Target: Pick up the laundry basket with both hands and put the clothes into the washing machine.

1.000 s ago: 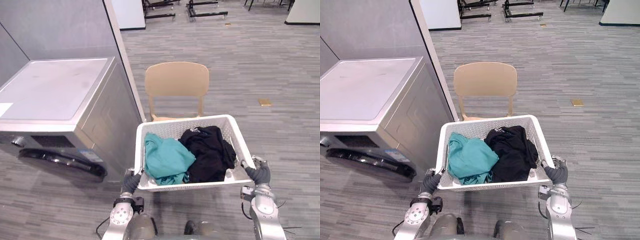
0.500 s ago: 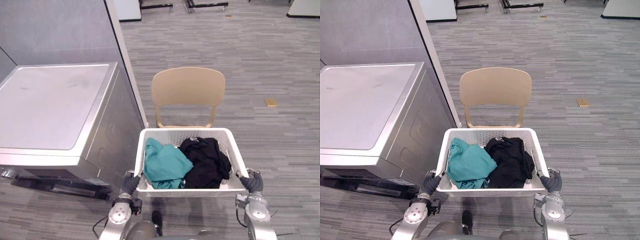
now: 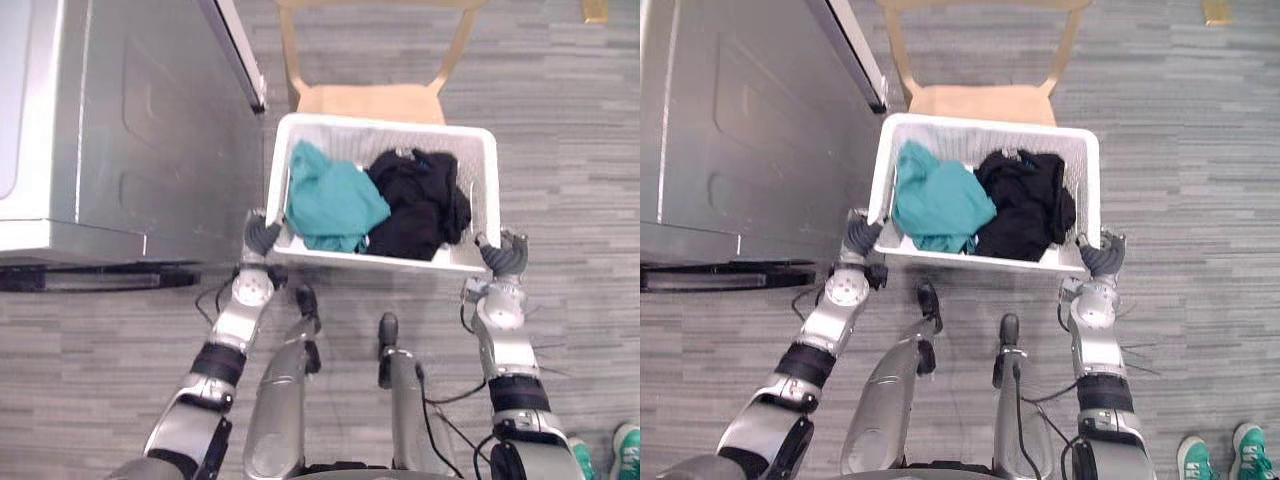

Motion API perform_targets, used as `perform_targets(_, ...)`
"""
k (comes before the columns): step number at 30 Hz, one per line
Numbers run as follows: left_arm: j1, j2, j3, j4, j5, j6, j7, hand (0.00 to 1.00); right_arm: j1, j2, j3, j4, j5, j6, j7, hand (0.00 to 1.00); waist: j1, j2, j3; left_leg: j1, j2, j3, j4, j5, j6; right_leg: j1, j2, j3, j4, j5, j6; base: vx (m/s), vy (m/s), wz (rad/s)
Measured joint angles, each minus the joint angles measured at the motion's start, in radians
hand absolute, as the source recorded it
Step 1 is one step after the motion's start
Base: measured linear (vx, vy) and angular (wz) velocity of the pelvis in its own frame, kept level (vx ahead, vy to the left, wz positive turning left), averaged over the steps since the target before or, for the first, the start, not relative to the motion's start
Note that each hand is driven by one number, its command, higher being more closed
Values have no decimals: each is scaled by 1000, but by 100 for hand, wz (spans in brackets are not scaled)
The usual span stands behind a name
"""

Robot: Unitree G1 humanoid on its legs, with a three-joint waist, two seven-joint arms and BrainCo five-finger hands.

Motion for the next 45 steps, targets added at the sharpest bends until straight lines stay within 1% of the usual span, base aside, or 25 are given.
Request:
perform_targets(2,-15,-7,26,0,0,0,19,0,-20,5,9,-17,0,-7,-5,0,2,0,11,-6,3,6,4,1,0,-6,0,0,3,0,0,26,-26,-3)
perform_targets(6,-17,-17,36,-8,0,-1,39,0,-27,33,17,-26,0,-8,-6,0,11,-2,13,-13,12,13,20,-1,3,-8,3,0,6,-2,-2,52,-26,-3)
perform_targets(8,-19,-24,38,-36,1,-4,39,0,-28,38,17,-56,0,-13,-8,0,19,-3,20,-13,15,13,22,-1,3,-8,5,-2,9,-8,-8,35,-40,-1)
perform_targets(12,-33,-58,56,-56,1,-13,41,0,-39,38,14,-104,0,-32,-11,0,20,-6,34,-13,20,7,26,-1,3,-8,8,-10,19,-15,-12,15,-43,3)
perform_targets(13,-20,-67,67,-83,-1,-19,41,0,-24,38,8,-143,2,-43,-12,0,21,-6,35,-13,21,7,26,-1,3,-7,8,-11,19,-15,-13,22,-34,1)
perform_targets(14,-16,-67,69,-89,-1,-20,42,0,-20,38,6,-151,3,-44,-12,0,21,-6,35,-12,21,7,26,-1,3,-6,8,-11,19,-16,-13,34,-36,2)
perform_targets(16,18,-67,89,-132,-1,-42,42,0,28,41,-15,-201,9,-51,-13,0,23,-9,38,-2,20,4,30,-2,5,8,7,-17,20,-18,-11,40,-24,6)
perform_targets(17,30,-68,102,-144,-1,-45,42,0,40,42,-18,-209,10,-51,-13,0,23,-11,42,5,20,4,32,-3,7,18,6,-17,20,-19,-12,38,-22,10)
perform_targets(20,111,-75,154,-188,-9,-54,48,0,124,54,-53,-242,17,-63,-10,0,23,-14,44,34,16,0,35,-10,12,53,1,-26,21,-35,-13,36,-19,12)
perform_targets(22,182,-89,180,-223,-14,-64,54,0,174,66,-58,-251,17,-72,-5,0,24,-15,44,53,15,-4,34,-19,5,76,0,-34,19,-40,-14,43,-28,11)
perform_targets(25,322,-127,194,-267,-48,-71,54,0,263,89,-59,-263,17,-72,12,0,29,-15,44,103,14,-5,32,-31,7,132,-4,-46,14,-54,-18,44,-29,13)
perform_targets(27,448,-160,192,-298,-81,-78,25,0,354,98,-55,-296,16,-77,32,0,32,-16,43,156,10,5,29,-46,0,188,-11,-61,14,-73,-17,38,-29,14)
perform_targets(28,477,-168,192,-303,-85,-79,12,0,374,98,-55,-296,15,-80,38,0,32,-17,43,170,8,5,27,-48,0,204,-13,-64,13,-77,-17,46,-23,17)
perform_targets(30,583,-192,191,-302,-106,-79,-30,0,461,103,-52,-284,3,-80,70,0,37,-27,12,212,-4,4,8,-53,-2,247,-25,-79,0,-98,-15,66,-25,22)
perform_targets(31,604,-196,190,-294,-111,-79,-39,0,481,103,-51,-273,-4,-80,75,0,38,-29,2,223,-6,4,0,-53,-2,260,-26,-84,-6,-98,-14,104,-30,23)
perform_targets(32,635,-202,191,-275,-116,-79,-63,0,510,107,-51,-245,-10,-81,93,0,40,-31,-22,235,-11,0,-8,-53,-2,278,-29,-95,-16,-99,-13,157,-24,25)
perform_targets(33,665,-199,187,-232,-122,-78,-95,0,535,111,-49,-175,-22,-80,117,0,49,-41,-42,275,-23,-4,-24,-52,-3,318,-35,-100,-27,-104,-9,218,-32,35)
perform_targets(34,694,-192,184,-147,-123,-76,-134,0,548,119,-45,-59,-33,-77,149,0,52,-51,-68,326,-43,-15,-47,-47,-5,374,-50,-116,-41,-118,-2,167,-20,39)
perform_targets(36,709,-188,183,-63,-122,-71,-167,0,555,117,-36,44,-48,-67,171,0,50,-54,-114,340,-57,-33,-55,-44,-2,400,-59,-132,-56,-124,3,137,-16,39)
perform_targets(37,717,-180,184,42,-118,-62,-196,0,548,117,-32,164,-69,-51,194,0,50,-55,-154,361,-73,-54,-68,-44,-1,435,-66,-155,-76,-127,9,220,-22,42)
perform_targets(39,718,-170,185,132,-110,-54,-208,0,543,117,-32,257,-83,-44,208,0,51,-53,-170,386,-88,-76,-72,-44,-1,482,-69,-174,-93,-130,15,173,-23,43)
perform_targets(40,714,-149,199,181,-104,-51,-216,0,527,117,-33,343,-84,-41,224,0,52,-54,-174,412,-95,-90,-73,-44,-1,522,-78,-189,-109,-132,17,86,-9,33)
perform_targets(41,712,-137,210,211,-93,-51,-221,0,515,117,-33,384,-84,-39,226,0,53,-53,-177,420,-100,-100,-73,-44,-1,538,-78,-197,-115,-133,19,75,-22,39)
perform_targets(43,711,-131,229,260,-74,-46,-224,0,504,114,-35,428,-84,-38,226,0,49,-44,-182,423,-109,-124,-68,-44,-1,556,-80,-222,-121,-136,22,28,-22,34)
perform_targets(45,709,-134,252,272,-66,-47,-223,0,498,117,-36,474,-81,-36,226,0,53,-36,-185,399,-116,-155,-22,-45,-1,574,-84,-267,-110,-145,31,-7,-19,49)
